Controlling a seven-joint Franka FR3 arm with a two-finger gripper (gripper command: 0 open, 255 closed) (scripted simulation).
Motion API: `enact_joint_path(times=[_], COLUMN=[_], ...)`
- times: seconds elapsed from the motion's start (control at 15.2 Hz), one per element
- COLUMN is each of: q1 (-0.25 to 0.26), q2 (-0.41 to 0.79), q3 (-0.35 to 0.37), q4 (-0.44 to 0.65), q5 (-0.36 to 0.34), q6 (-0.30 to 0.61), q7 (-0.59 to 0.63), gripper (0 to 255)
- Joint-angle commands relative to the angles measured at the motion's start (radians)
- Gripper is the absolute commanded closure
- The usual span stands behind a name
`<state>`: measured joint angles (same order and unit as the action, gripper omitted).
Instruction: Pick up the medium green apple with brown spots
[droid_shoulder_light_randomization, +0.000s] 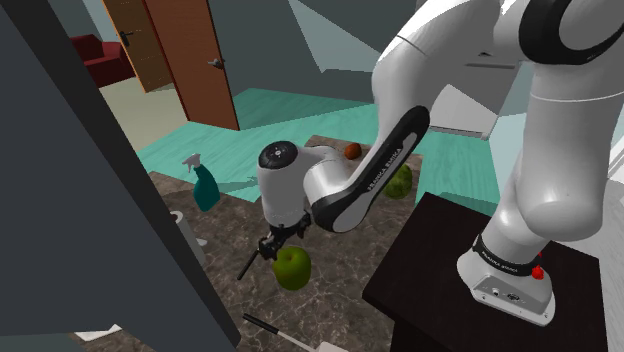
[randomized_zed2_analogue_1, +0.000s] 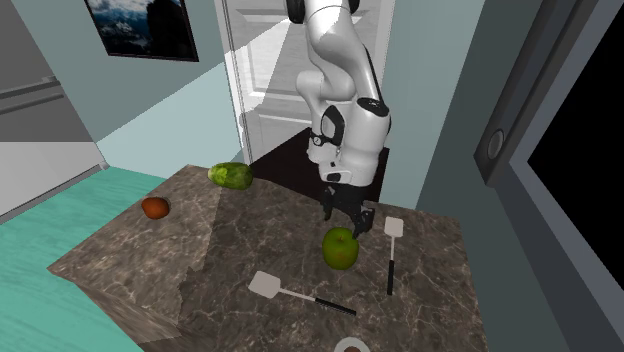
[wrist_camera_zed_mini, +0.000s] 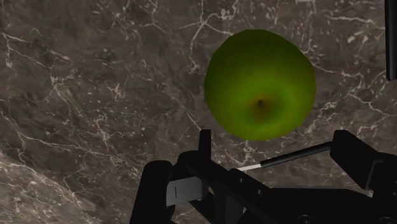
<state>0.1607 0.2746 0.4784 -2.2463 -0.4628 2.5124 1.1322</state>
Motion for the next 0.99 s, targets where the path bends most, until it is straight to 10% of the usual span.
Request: enact_joint_path(times=[0.0, 0.26, 0.33, 0.92], q1=[0.011, 0.024, 0.022, 0.024], q2=[0.028, 0.059, 0.057, 0.059], q3=[-0.013, -0.031, -0.030, -0.031], q4=[0.003, 0.005, 0.004, 0.005], q5=[-0.030, -0.064, -0.062, -0.064], q6=[0.019, 0.042, 0.042, 0.042], q7=[0.025, 0.052, 0.050, 0.052], gripper=[0, 0, 255, 255])
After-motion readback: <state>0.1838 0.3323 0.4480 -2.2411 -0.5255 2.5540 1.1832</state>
